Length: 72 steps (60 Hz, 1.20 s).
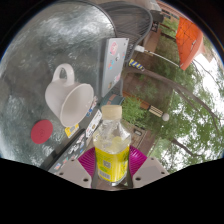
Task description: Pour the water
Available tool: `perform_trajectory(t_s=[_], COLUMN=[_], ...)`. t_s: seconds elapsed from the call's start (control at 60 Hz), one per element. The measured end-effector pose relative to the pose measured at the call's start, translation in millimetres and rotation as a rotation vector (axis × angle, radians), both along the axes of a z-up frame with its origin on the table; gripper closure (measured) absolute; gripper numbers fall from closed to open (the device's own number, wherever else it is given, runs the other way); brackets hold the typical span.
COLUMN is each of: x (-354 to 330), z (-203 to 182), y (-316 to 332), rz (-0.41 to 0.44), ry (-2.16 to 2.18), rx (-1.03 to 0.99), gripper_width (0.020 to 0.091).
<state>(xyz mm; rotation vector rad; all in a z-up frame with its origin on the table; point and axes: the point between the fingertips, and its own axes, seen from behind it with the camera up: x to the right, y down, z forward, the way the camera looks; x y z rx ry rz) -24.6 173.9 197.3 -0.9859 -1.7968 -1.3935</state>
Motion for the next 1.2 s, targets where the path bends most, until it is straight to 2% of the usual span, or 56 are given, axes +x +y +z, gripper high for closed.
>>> perform_trajectory(t_s=[0.067,0.2,0.25,0.35,0.5,0.617,0.65,0.683,0.767,0.85,0.933,1.0,1.017,1.067,1.1,1.2], x=[-0.6,15.1,25.8,37.7,52.6,64.9,66.2,65.0,60.2,59.0,59.5,60.2,62.8,66.8,70.1,85.4], z=[28.5,47.2,29.3,-8.4,-79.5,-131.2,-137.5,-133.0,-133.6,-135.6,-135.6,-141.7,-142.2,-143.7,-140.2,-119.6], y=[5.0,-1.9,-8.9,-10.5,-7.6,1.8,-0.5,1.4,-4.4,-1.8,-2.8,-10.6,-10.8,-17.8,-22.5,-45.6], rz=[-0.050,-0.183,-0.238,-0.282,-0.289,-0.360,-0.366,-0.325,-0.295,-0.292,-0.299,-0.356,-0.378,-0.444,-0.453,-0.486], ry=[0.309,1.167,1.462,1.835,1.964,2.009,2.010,2.024,1.997,1.993,1.988,1.963,1.959,1.953,1.953,1.921], rx=[0.032,-0.024,-0.082,-0.173,-0.270,-0.345,-0.372,-0.374,-0.425,-0.443,-0.447,-0.473,-0.479,-0.479,-0.468,-0.408], gripper_width=[0.0691,0.0688,0.0687,0.0688,0.0689,0.0691,0.0689,0.0690,0.0687,0.0683,0.0597,0.0519,0.0483,0.0312,0.0248,0.0272])
